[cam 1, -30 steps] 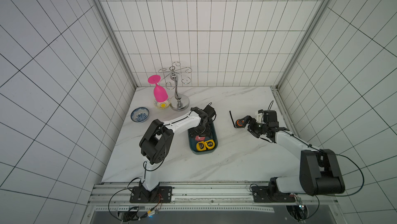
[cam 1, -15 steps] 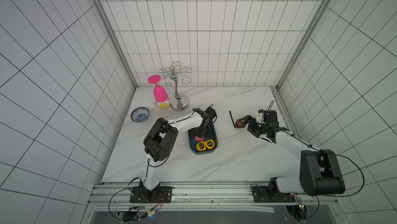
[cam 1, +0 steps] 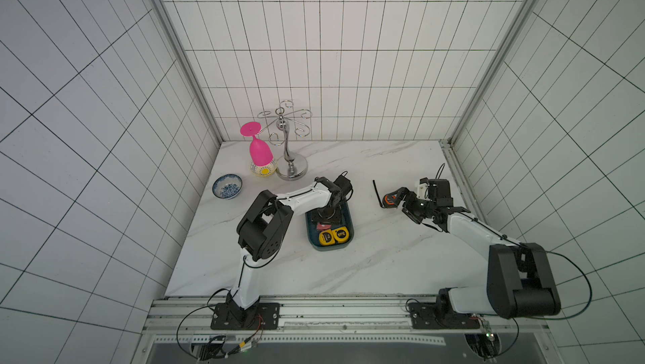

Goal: Take the tape measure out of the storage box
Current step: Pick up the tape measure from the storage box, then place the tape measure at the center of the board.

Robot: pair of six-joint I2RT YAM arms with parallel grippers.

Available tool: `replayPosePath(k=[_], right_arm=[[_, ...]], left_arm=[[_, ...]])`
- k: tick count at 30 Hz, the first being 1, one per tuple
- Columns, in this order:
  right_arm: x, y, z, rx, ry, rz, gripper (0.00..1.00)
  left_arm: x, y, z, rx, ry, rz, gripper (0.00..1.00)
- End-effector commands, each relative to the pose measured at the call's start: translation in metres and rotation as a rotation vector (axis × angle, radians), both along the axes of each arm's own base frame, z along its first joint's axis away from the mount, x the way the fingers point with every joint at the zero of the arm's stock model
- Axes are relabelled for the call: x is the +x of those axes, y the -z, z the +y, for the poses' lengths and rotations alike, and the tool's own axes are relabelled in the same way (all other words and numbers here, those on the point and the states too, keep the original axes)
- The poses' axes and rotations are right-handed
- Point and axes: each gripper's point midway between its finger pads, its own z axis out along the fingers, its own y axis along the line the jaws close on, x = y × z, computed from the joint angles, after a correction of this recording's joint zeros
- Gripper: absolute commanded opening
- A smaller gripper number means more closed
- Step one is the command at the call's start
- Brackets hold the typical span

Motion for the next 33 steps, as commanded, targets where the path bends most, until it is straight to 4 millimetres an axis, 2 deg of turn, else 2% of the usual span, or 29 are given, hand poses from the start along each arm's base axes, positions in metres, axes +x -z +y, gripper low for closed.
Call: replayPosePath(k=[1, 7, 16, 24, 33], right_arm=[[0.005, -0.009, -0.001, 0.014, 0.005, -0.029, 1.00], [0.006, -0.010, 0.000, 0.021, 0.001, -0.034, 1.00], [0.008, -0.023, 0.006, 0.047, -0.022, -0.067, 1.00], [-0.003, -0.046, 0.033, 0.091, -0.120, -0.183, 1.00], [-0.017, -0.080, 0.068, 0.107, -0.239, -0.365, 0.99]], left_arm=[[0.004, -0.013, 0.001, -0.009, -0.009, -0.035, 0.33], [0.005, -0.045, 0.001, -0.045, -0.036, -0.085, 0.29], [0.014, -0.106, -0.008, -0.141, -0.077, -0.176, 0.25], [0.040, -0.160, -0.044, -0.338, -0.153, -0.261, 0.18], [0.065, -0.186, -0.099, -0.596, -0.223, -0.233, 0.08]])
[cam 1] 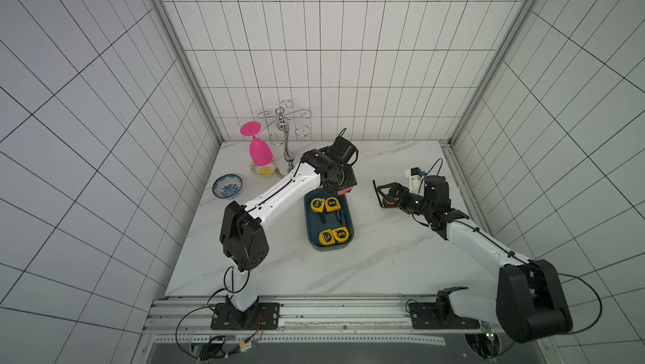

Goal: Take the tape measure out of the storage box
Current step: Place the tape measure at the center of the board.

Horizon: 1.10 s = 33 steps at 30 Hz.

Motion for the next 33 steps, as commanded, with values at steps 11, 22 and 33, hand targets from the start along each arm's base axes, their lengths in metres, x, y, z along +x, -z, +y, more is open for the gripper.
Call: replayPosePath(k=[11, 22, 33], right_arm=[[-0.012, -0.026, 0.035, 0.034, -0.102, -0.229, 0.98], [-0.005, -0.038, 0.042, 0.032, -0.096, -0.312, 0.86], [-0.004, -0.032, 0.043, 0.040, -0.092, -0.303, 0.50]], left_arm=[[0.017, -0.024, -0.059, -0.282, -0.012, 0.057, 0.02], [0.001, -0.022, -0.079, -0.325, 0.027, 0.104, 0.01], [-0.007, -0.022, -0.085, -0.364, 0.057, 0.133, 0.01]])
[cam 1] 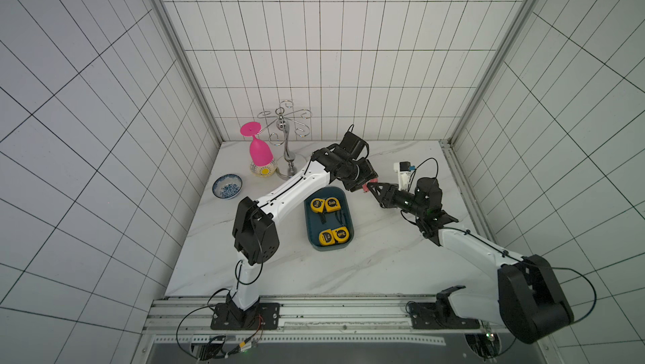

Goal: Take the tape measure out of the storage box
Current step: Place the tape measure at the center of the board.

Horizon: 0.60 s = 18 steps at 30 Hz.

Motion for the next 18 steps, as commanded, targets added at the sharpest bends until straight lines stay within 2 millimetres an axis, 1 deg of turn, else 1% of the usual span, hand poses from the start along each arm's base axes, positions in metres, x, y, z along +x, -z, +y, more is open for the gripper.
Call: replayPosePath(k=[1, 3, 7, 8, 9, 11, 12, 13, 16, 18], right_arm=[[-0.001, 0.015, -0.001, -0.012, 0.015, 0.021, 0.44], [-0.001, 0.015, -0.001, -0.011, 0.017, 0.026, 0.34], [0.000, 0.016, -0.002, -0.010, 0.020, 0.033, 0.21], [-0.001, 0.017, -0.002, -0.011, 0.020, 0.036, 0.18], [0.000, 0.017, -0.002, -0.011, 0.023, 0.037, 0.15], [0.002, 0.019, -0.006, -0.020, 0.042, 0.043, 0.12], [0.003, 0.020, -0.009, -0.020, 0.053, 0.048, 0.12], [0.005, 0.022, -0.013, -0.018, 0.062, 0.056, 0.12], [0.013, 0.026, -0.031, -0.002, 0.114, 0.085, 0.12], [0.019, 0.028, -0.047, 0.011, 0.157, 0.104, 0.12]], left_arm=[[-0.004, -0.001, -0.010, -0.048, 0.030, 0.011, 0.01], [-0.005, 0.000, -0.010, -0.052, 0.032, 0.017, 0.01], [-0.007, 0.001, -0.010, -0.058, 0.036, 0.021, 0.01], [-0.006, 0.001, -0.010, -0.060, 0.036, 0.021, 0.02], [-0.006, 0.001, -0.009, -0.063, 0.036, 0.019, 0.09], [-0.006, 0.001, -0.008, -0.063, 0.037, 0.015, 0.32], [-0.005, 0.001, -0.007, -0.061, 0.037, 0.009, 0.46], [-0.003, 0.000, -0.004, -0.055, 0.035, 0.001, 0.57], [0.001, 0.000, 0.008, -0.025, 0.023, -0.021, 0.83], [0.003, 0.000, 0.019, -0.003, 0.011, -0.034, 0.93]])
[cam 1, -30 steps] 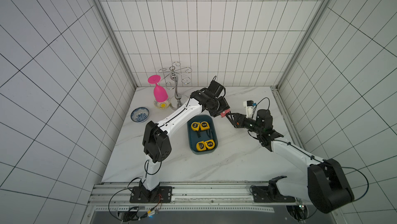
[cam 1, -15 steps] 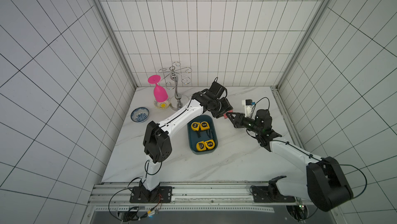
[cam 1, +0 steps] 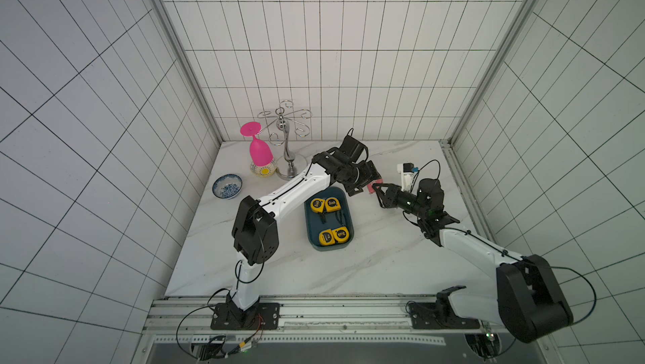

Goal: Take the tape measure out of the storage box
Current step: Place the tape measure at the center of the board.

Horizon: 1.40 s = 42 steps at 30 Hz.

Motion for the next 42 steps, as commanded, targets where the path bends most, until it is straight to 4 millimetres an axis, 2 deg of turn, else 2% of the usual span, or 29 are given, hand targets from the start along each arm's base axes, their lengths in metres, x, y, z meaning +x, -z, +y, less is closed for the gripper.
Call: replayPosePath(k=[1, 8, 13, 19, 25, 31, 34, 40, 42], right_arm=[[0.012, 0.014, -0.032, 0.005, 0.103, 0.054, 0.12], [0.033, 0.037, -0.091, 0.032, 0.284, 0.143, 0.12], [0.041, 0.069, -0.121, 0.045, 0.393, 0.234, 0.12], [0.043, 0.109, -0.135, 0.057, 0.445, 0.330, 0.12], [0.043, 0.140, -0.140, 0.076, 0.459, 0.411, 0.13], [0.040, 0.157, -0.141, 0.074, 0.459, 0.454, 0.16], [0.037, 0.161, -0.142, 0.070, 0.464, 0.479, 0.23], [0.026, 0.165, -0.146, 0.023, 0.474, 0.518, 0.52], [0.021, 0.164, -0.148, -0.005, 0.481, 0.527, 0.58]], left_arm=[[0.003, -0.012, 0.025, 0.027, -0.020, -0.038, 0.97], [0.004, 0.002, 0.065, 0.087, -0.074, -0.038, 0.98], [-0.002, 0.011, 0.084, 0.121, -0.091, -0.033, 0.98], [-0.007, 0.022, 0.100, 0.148, -0.103, -0.018, 0.97], [-0.009, 0.026, 0.113, 0.170, -0.114, -0.020, 0.98], [-0.010, 0.029, 0.123, 0.177, -0.128, -0.011, 0.98], [-0.010, 0.030, 0.124, 0.177, -0.129, -0.011, 0.98], [-0.009, 0.031, 0.128, 0.196, -0.125, -0.013, 0.98], [-0.010, 0.033, 0.130, 0.212, -0.121, -0.013, 0.98]])
